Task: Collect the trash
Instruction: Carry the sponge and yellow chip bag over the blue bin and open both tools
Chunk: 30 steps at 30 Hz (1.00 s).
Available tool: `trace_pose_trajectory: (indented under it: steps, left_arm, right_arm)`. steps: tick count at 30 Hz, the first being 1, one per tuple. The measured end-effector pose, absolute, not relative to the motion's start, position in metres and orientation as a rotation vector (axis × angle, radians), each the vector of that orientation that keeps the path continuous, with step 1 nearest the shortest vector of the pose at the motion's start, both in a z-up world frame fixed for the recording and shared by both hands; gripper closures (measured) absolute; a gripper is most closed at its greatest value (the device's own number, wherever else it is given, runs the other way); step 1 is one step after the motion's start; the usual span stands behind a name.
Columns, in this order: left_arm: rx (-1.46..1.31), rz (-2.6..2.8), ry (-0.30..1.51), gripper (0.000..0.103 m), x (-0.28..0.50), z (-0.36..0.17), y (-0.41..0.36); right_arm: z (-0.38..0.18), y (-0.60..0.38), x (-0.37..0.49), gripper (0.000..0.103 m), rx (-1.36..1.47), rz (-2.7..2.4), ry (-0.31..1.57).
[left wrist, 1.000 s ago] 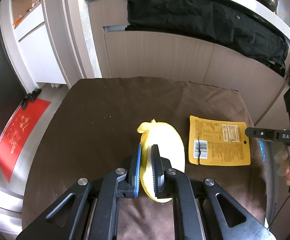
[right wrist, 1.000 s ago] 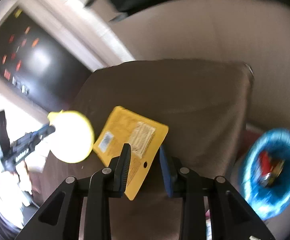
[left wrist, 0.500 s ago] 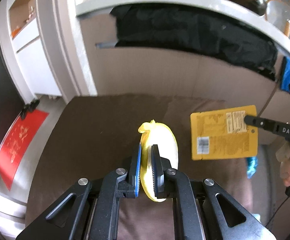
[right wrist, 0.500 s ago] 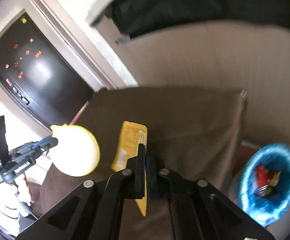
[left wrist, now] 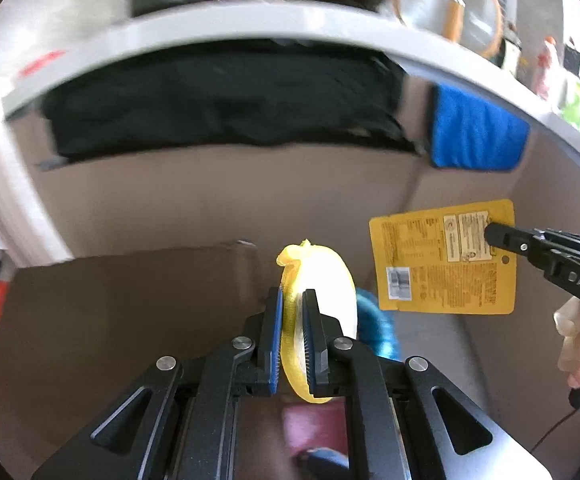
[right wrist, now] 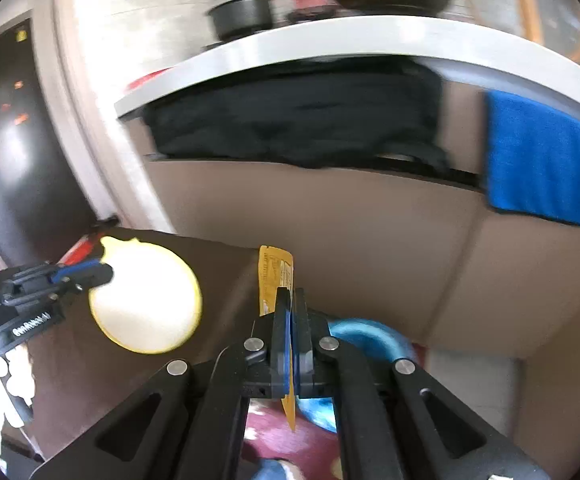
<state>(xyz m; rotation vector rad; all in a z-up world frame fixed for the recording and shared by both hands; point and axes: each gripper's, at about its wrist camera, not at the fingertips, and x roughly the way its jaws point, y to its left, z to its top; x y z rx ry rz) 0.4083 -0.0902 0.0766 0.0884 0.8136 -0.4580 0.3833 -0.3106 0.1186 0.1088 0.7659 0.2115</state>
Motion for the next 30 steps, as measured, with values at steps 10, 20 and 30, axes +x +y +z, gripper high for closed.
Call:
trace_pose_trajectory:
  steps: [10, 20, 30]
  left_arm:
    - [0.176, -0.447, 1.037, 0.093, 0.457, -0.05, -0.208]
    - [0.18, -0.282, 1.201, 0.093, 0.512, -0.156, -0.214]
    - [0.043, -0.264, 1.336, 0.05, 0.527, -0.202, -0.205]
  right_arm:
    - [0.029, -0.408, 0.39, 0.102, 0.176, 0.11, 0.885]
    - [-0.113, -0.419, 0.461, 0.101, 0.269, 0.094, 1.071]
    - [-0.19, -0.395, 0.49, 0.09, 0.284, 0.16, 1.218]
